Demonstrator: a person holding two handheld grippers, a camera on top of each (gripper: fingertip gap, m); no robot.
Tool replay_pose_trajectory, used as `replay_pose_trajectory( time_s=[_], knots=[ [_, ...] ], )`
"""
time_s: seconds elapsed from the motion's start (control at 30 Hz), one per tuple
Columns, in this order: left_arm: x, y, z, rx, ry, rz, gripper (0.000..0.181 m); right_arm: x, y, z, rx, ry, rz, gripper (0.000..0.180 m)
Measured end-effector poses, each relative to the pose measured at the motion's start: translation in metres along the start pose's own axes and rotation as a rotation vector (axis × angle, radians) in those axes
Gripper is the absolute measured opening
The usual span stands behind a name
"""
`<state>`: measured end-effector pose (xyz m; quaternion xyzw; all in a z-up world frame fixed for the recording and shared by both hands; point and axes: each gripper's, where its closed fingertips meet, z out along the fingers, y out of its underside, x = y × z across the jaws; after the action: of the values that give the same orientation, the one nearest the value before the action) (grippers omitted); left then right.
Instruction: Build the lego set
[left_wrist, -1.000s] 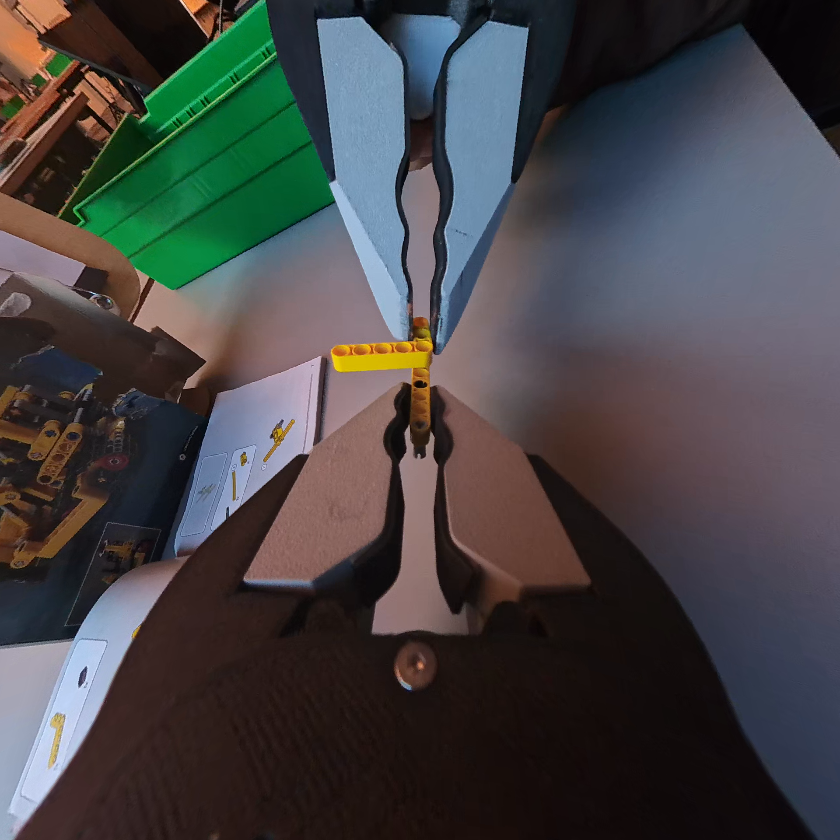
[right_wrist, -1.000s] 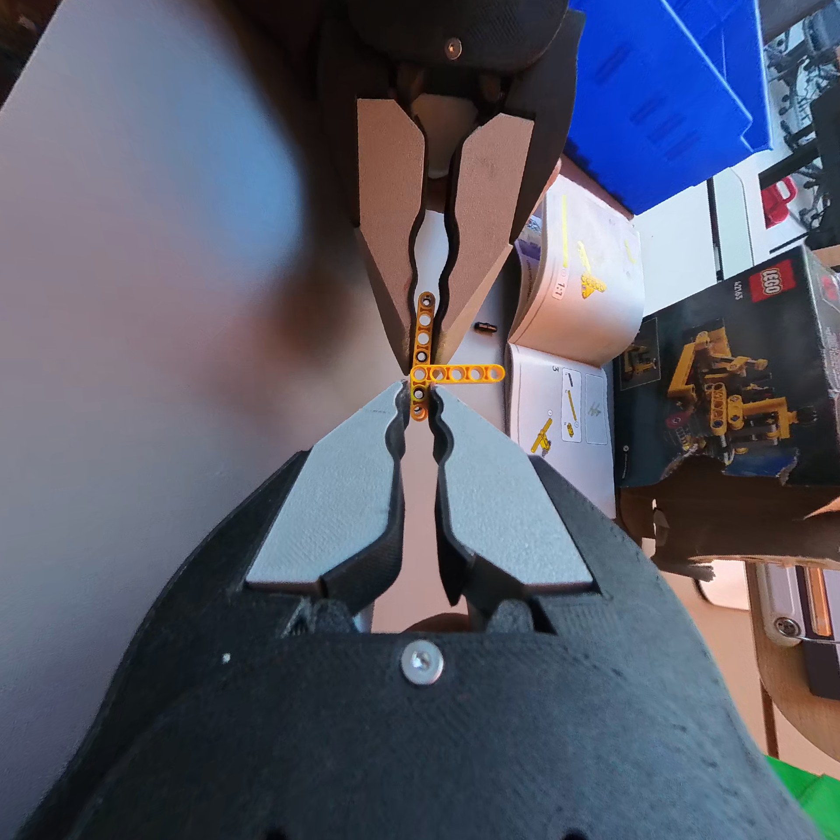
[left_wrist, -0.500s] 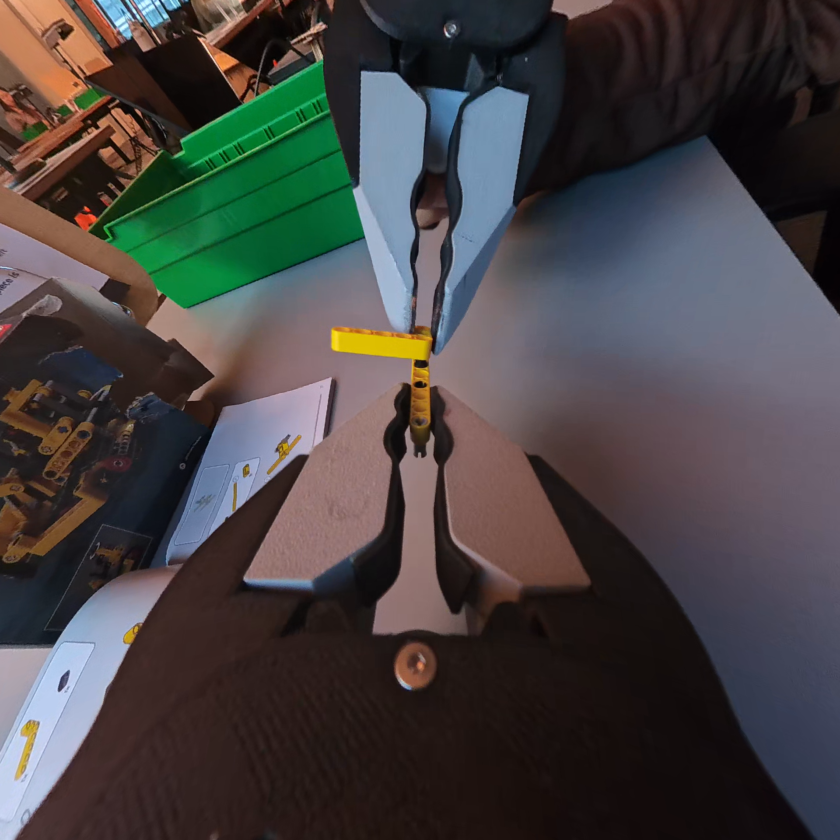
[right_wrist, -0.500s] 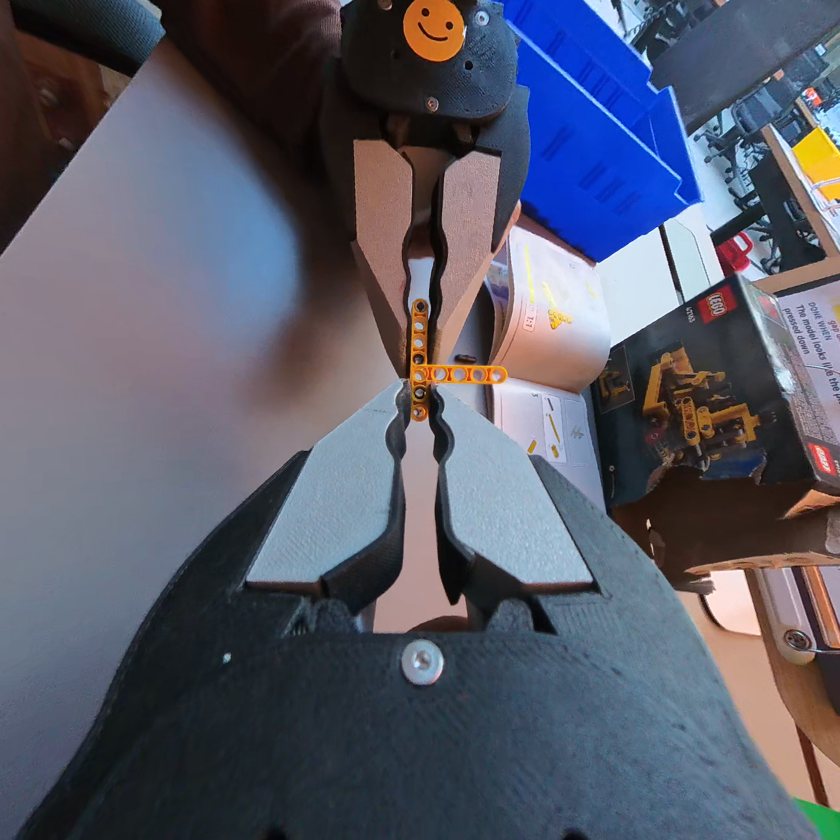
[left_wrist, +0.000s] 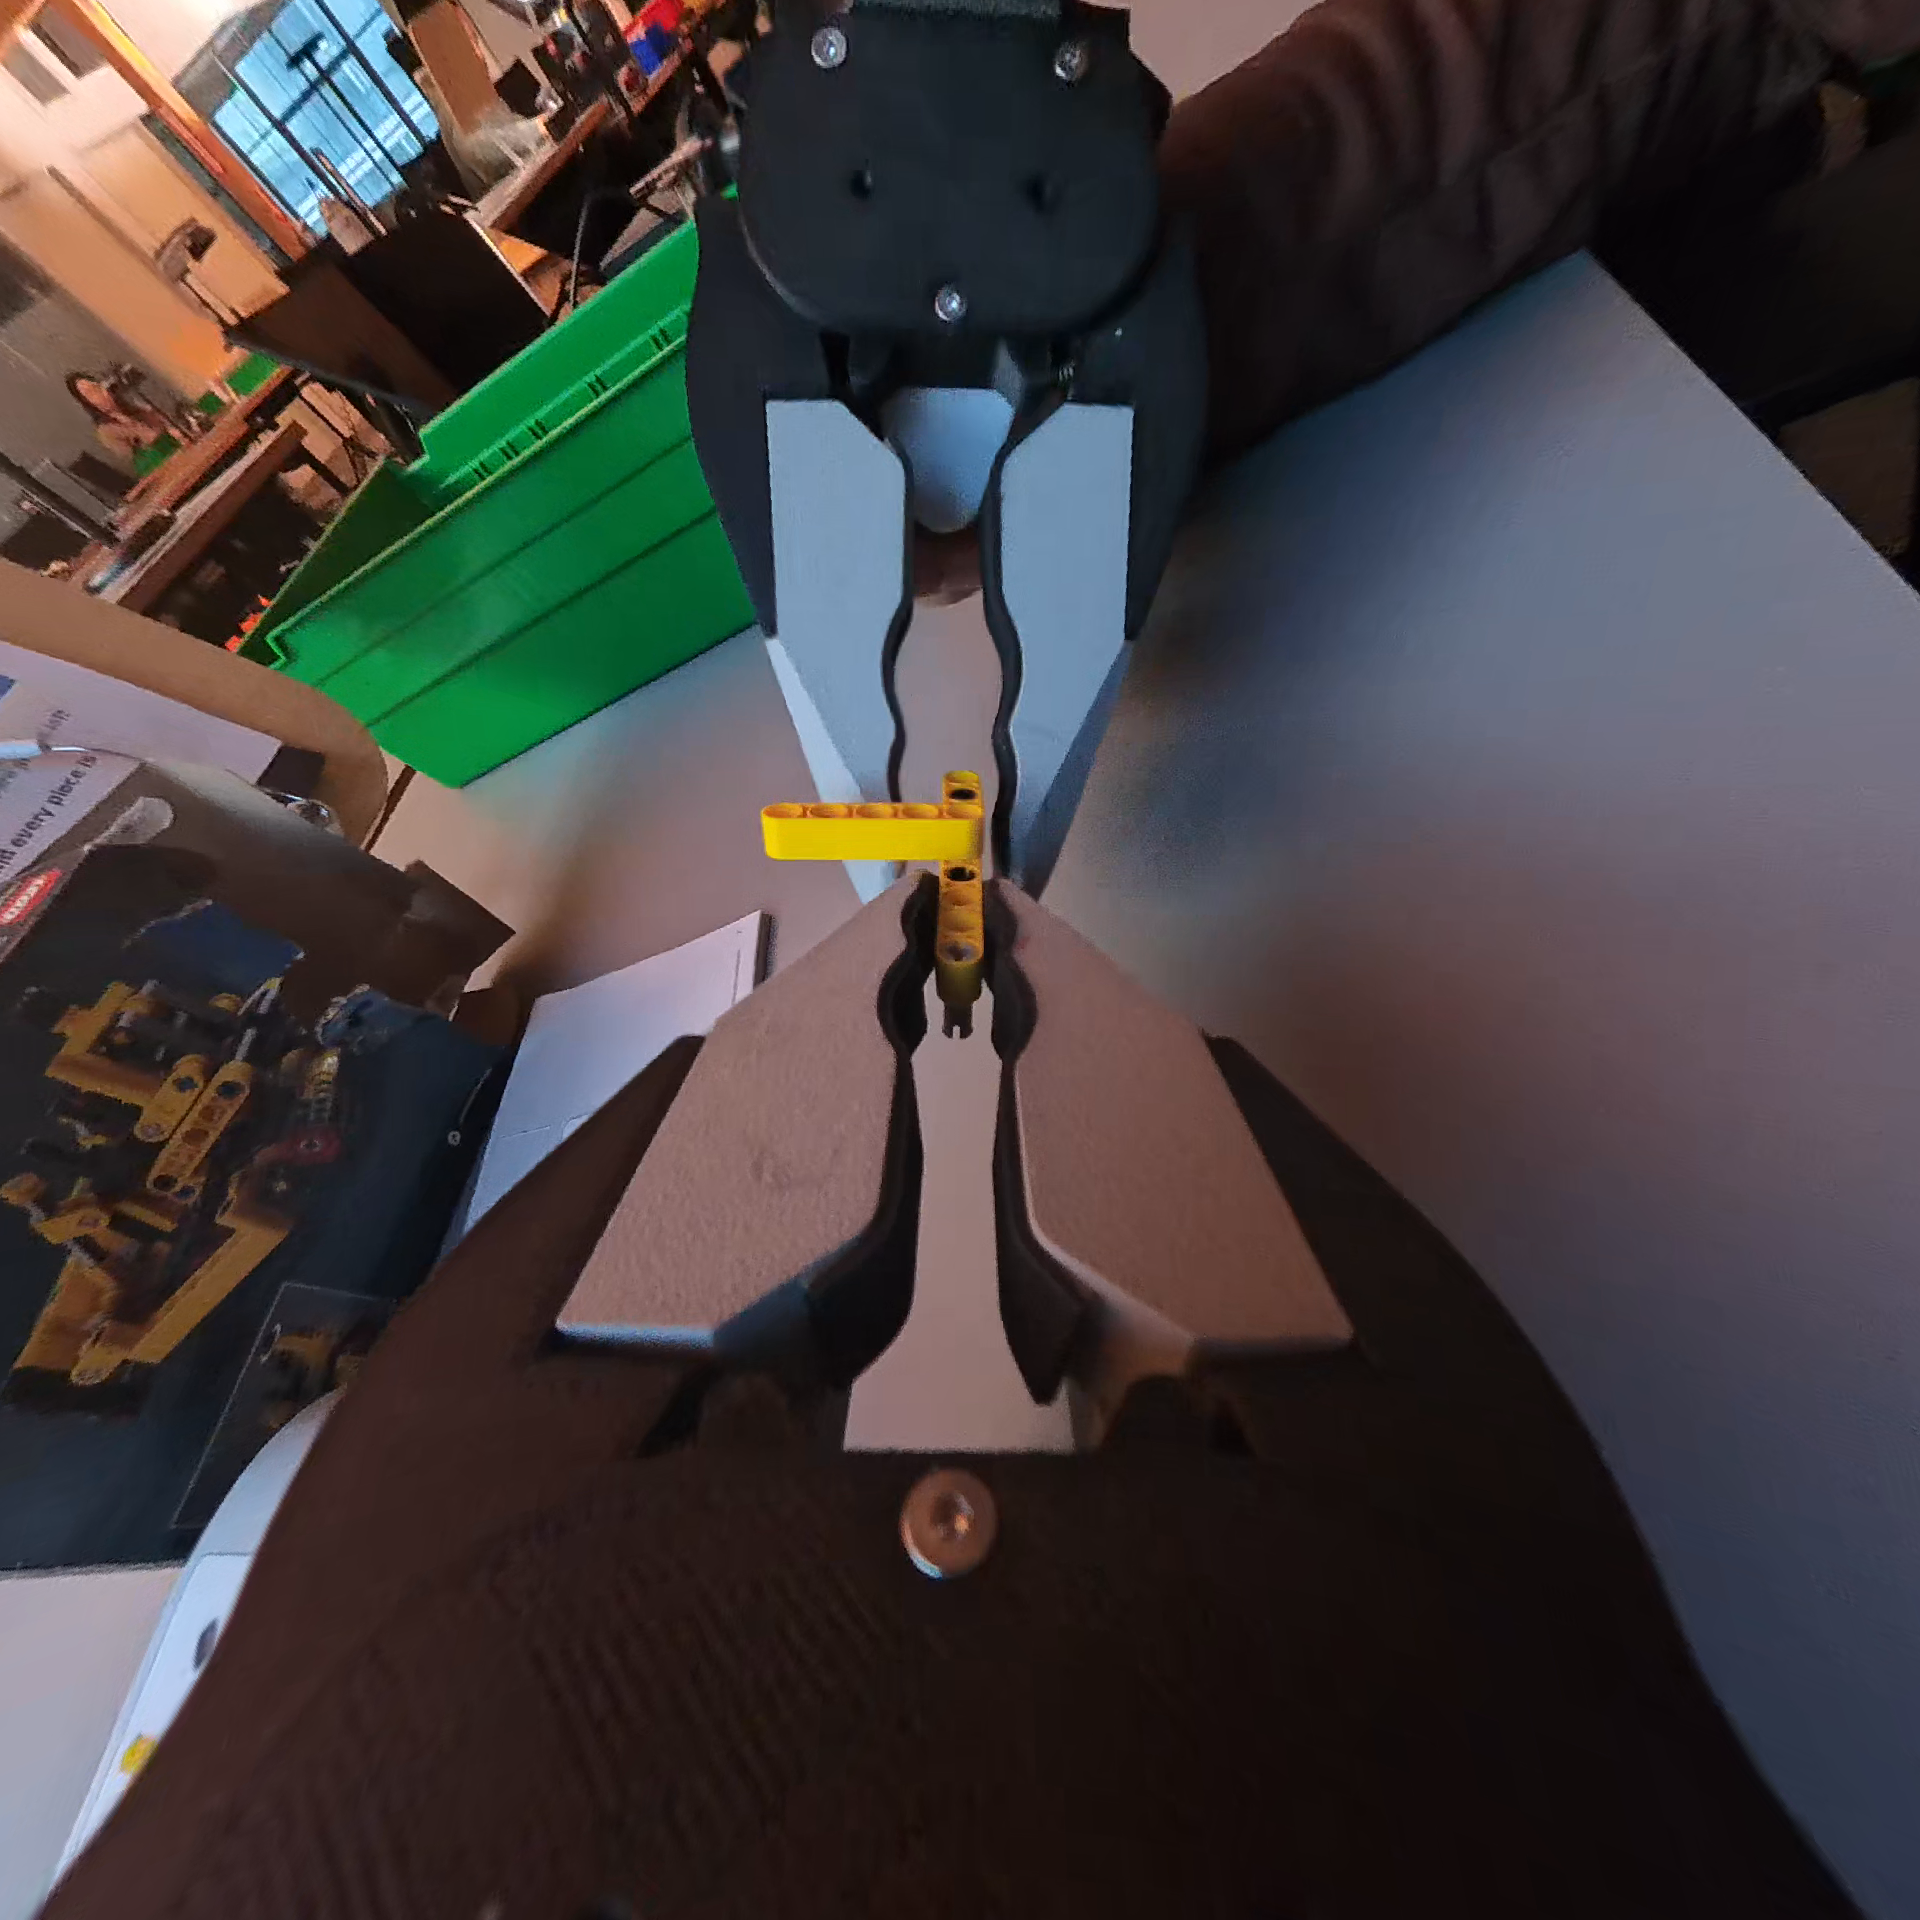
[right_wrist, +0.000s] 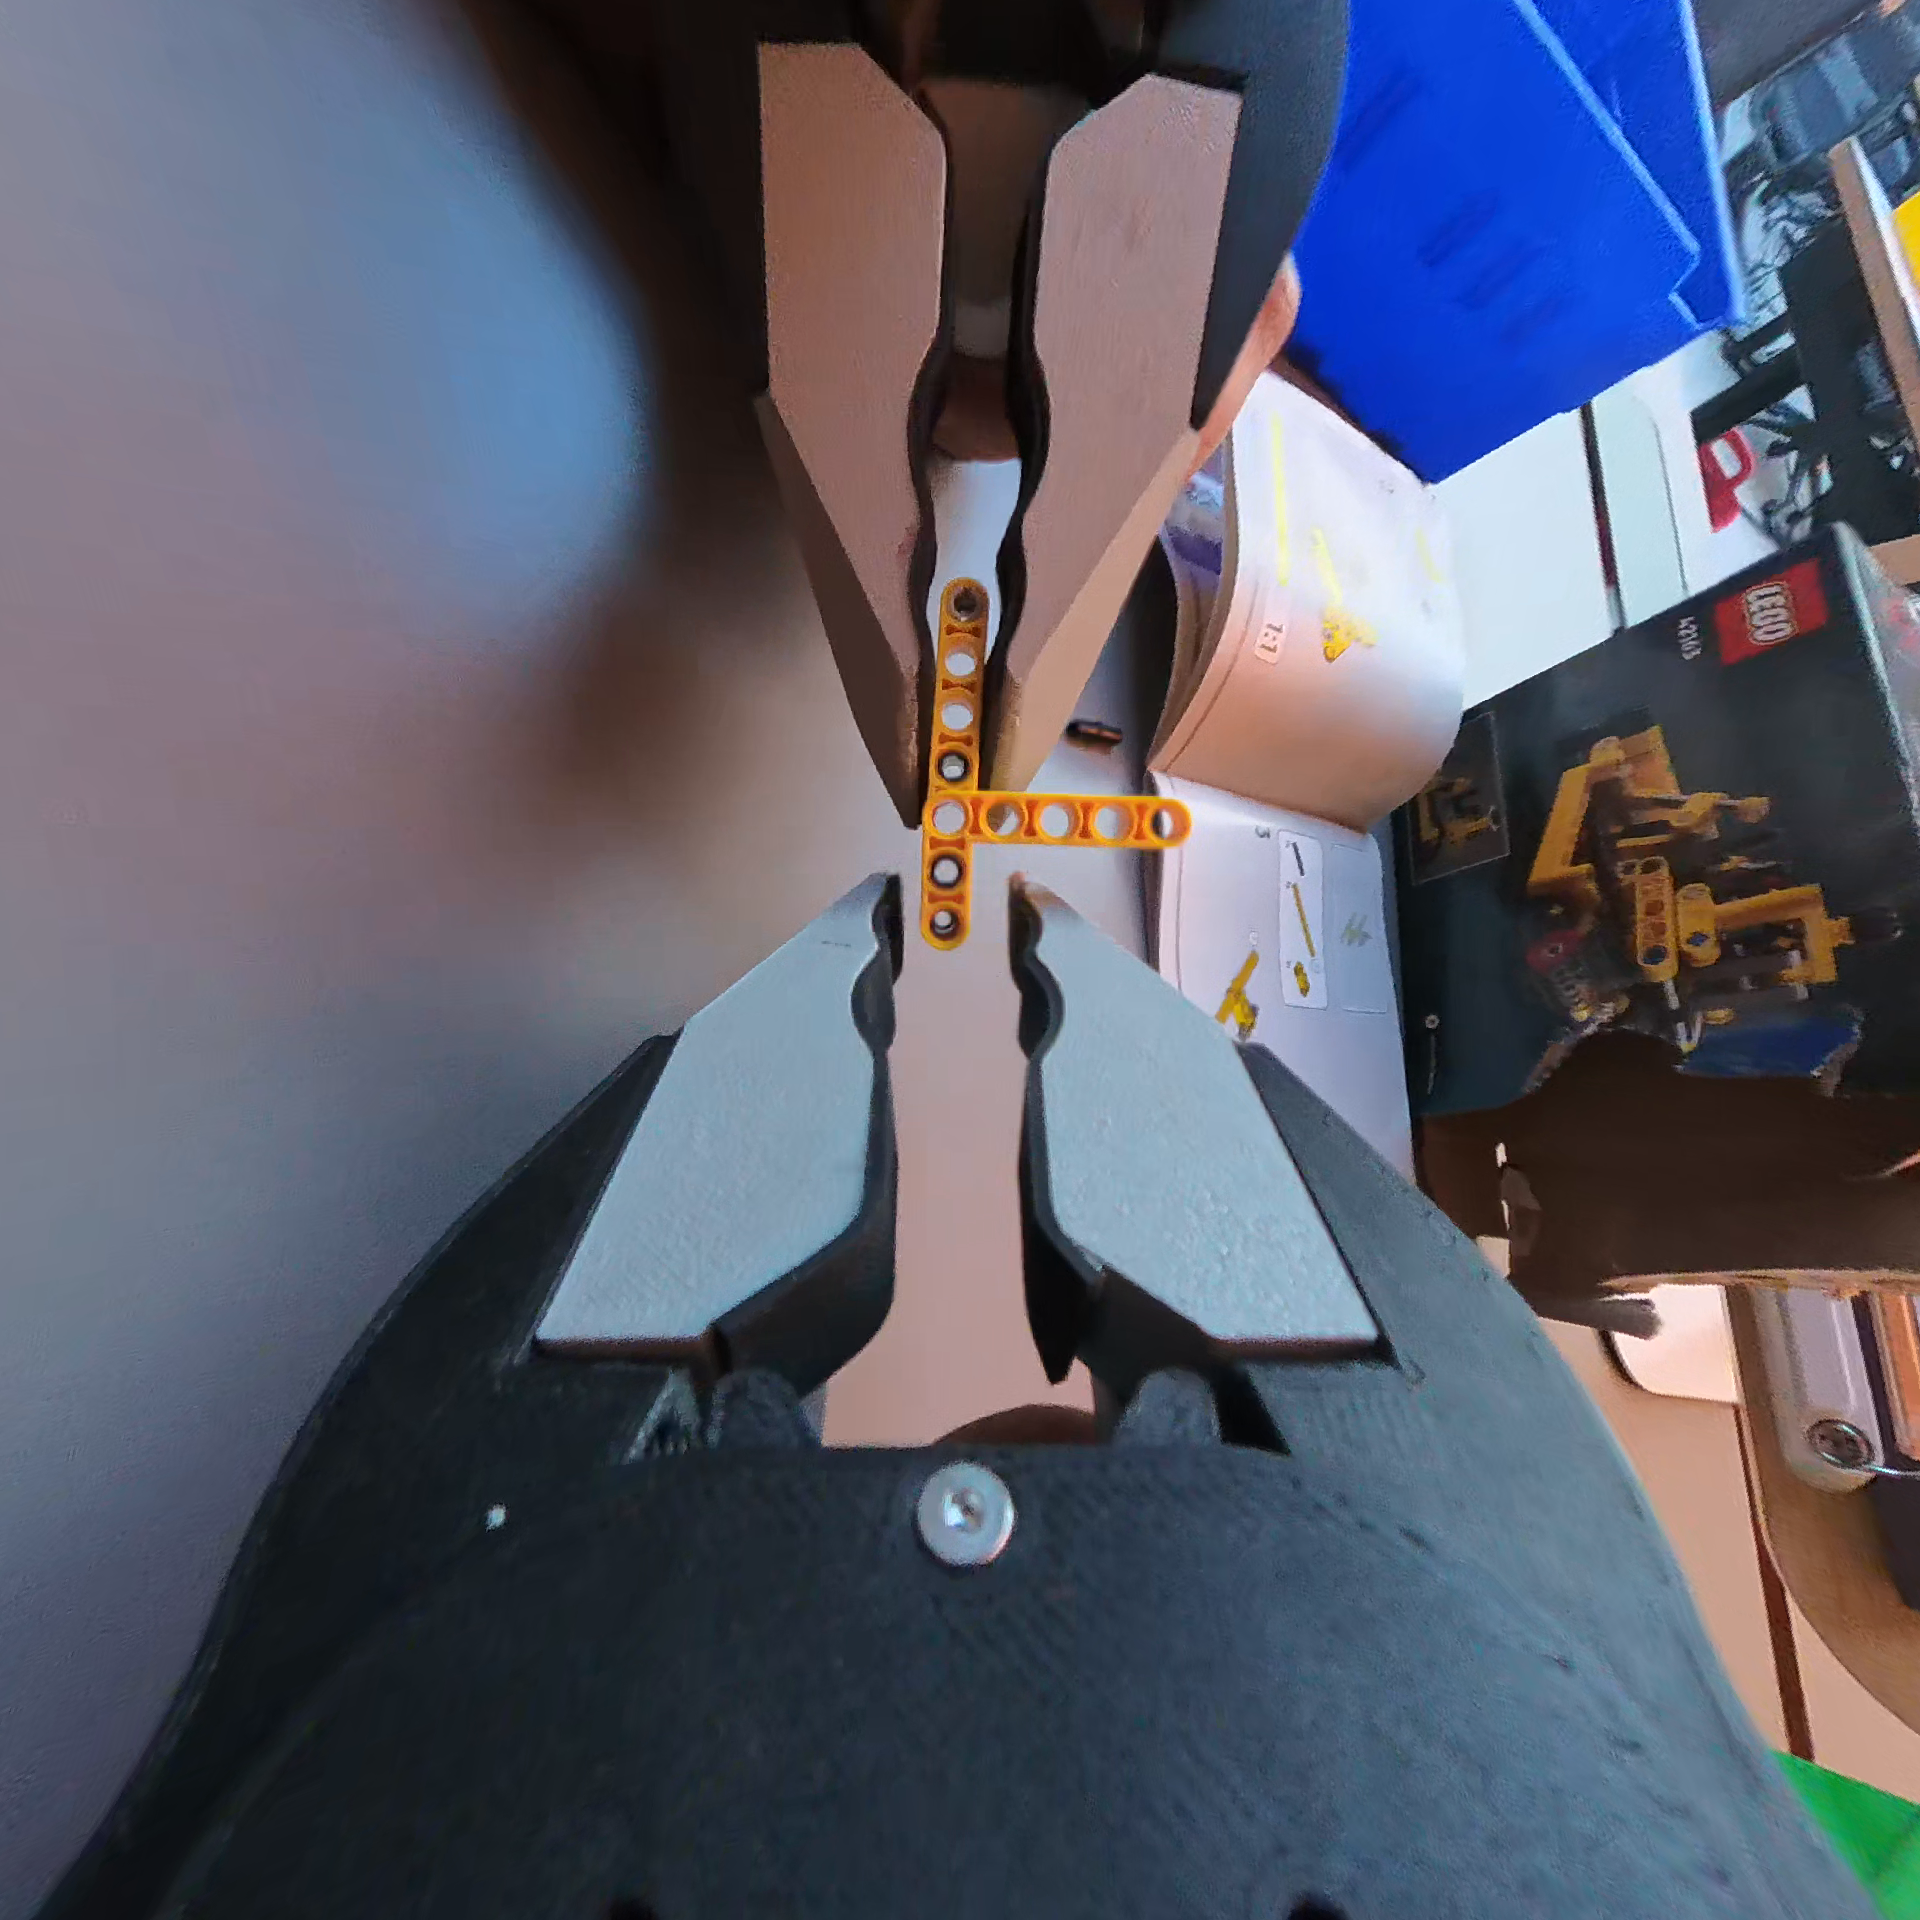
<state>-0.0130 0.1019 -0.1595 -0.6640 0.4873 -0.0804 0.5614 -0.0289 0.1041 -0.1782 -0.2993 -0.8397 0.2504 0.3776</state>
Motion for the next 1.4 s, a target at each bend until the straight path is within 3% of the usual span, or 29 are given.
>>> replay_pose_trajectory(
  time_s=[0.3,0.53,0.73,0.9,1.03,1.23,1.4],
  knots=[
    [-0.012,-0.026,-0.018,0.23,-0.019,-0.042,0.005,0.016,-0.032,-0.038,0.261,-0.007,0.088,0.018],
    [-0.01,-0.045,-0.027,0.391,0.004,-0.05,0.005,0.01,-0.049,-0.041,0.317,-0.004,0.055,0.011],
    [-0.012,-0.045,-0.026,0.393,-0.004,-0.047,0.005,0.015,-0.054,-0.044,0.343,0.039,0.05,0.005],
    [-0.012,-0.04,-0.023,0.351,-0.032,-0.002,0.005,0.014,-0.048,-0.042,0.296,0.076,-0.02,0.005],
    [-0.02,-0.03,-0.018,0.275,-0.149,0.077,0.009,0.021,-0.041,-0.038,0.237,0.161,-0.119,0.004],
    [-0.026,-0.006,-0.012,0.092,-0.224,0.206,0.023,0.034,-0.02,-0.031,-0.04,0.432,-0.526,0.004],
    [-0.027,0.008,-0.012,0.0,-0.185,0.161,0.027,0.023,-0.003,-0.017,-0.142,0.385,-0.627,0.004]
  ],
)
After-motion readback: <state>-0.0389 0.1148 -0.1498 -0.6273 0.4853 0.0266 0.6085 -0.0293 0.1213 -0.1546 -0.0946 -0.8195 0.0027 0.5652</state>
